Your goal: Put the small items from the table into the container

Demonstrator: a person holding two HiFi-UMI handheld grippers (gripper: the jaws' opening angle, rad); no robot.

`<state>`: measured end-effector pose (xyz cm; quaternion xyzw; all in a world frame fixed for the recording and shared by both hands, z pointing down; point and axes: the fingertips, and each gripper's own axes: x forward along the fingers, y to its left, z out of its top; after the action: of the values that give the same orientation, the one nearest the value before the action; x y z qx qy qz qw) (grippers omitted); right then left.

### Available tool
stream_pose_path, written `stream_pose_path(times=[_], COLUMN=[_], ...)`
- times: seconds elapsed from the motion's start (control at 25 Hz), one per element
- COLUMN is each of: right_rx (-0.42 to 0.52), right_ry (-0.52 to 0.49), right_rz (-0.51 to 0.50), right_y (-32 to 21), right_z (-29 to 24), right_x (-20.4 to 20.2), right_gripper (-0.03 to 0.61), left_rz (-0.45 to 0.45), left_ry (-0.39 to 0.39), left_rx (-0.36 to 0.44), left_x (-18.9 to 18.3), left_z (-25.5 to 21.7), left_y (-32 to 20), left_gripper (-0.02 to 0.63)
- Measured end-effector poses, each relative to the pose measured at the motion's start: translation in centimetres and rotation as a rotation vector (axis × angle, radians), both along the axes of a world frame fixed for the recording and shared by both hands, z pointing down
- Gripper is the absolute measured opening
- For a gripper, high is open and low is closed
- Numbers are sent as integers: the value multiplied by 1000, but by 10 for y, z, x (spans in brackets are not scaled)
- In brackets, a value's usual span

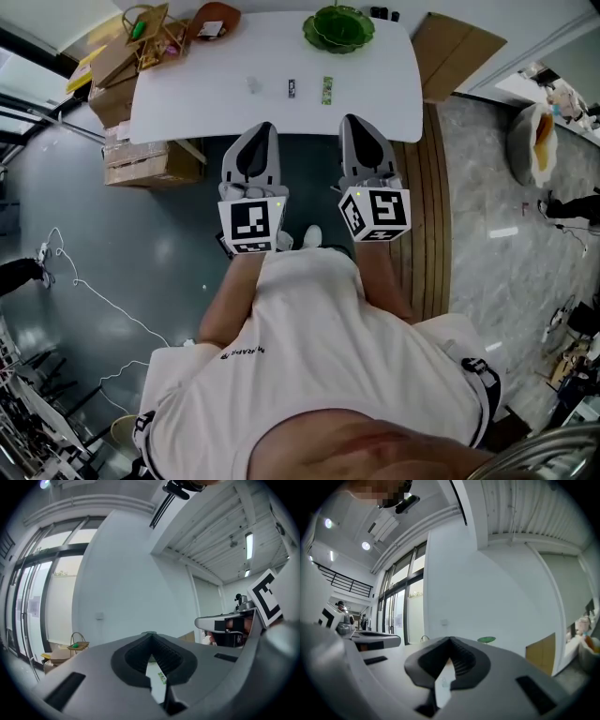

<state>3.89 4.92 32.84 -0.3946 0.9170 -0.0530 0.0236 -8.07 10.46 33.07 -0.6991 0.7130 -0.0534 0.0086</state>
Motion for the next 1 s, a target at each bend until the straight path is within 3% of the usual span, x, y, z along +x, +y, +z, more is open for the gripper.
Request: stream_pose_path(times=[0.28, 0.52, 1.0], right_rx=[15, 17, 11], right_ry=[15, 13, 56], right_rz=[22, 47, 121], right_y=[-53, -88, -120], right_z=[12, 3, 4], right_x=[-54, -108, -150], right_gripper=[5, 5, 5], left_rz=[42, 85, 146], left_ry=[-5, -6, 21], left_rx=[-8, 12, -17], left_x=[-52, -97, -151], left_z=[20, 10, 17], left_y=[-62, -102, -141], left_gripper=[5, 5, 5])
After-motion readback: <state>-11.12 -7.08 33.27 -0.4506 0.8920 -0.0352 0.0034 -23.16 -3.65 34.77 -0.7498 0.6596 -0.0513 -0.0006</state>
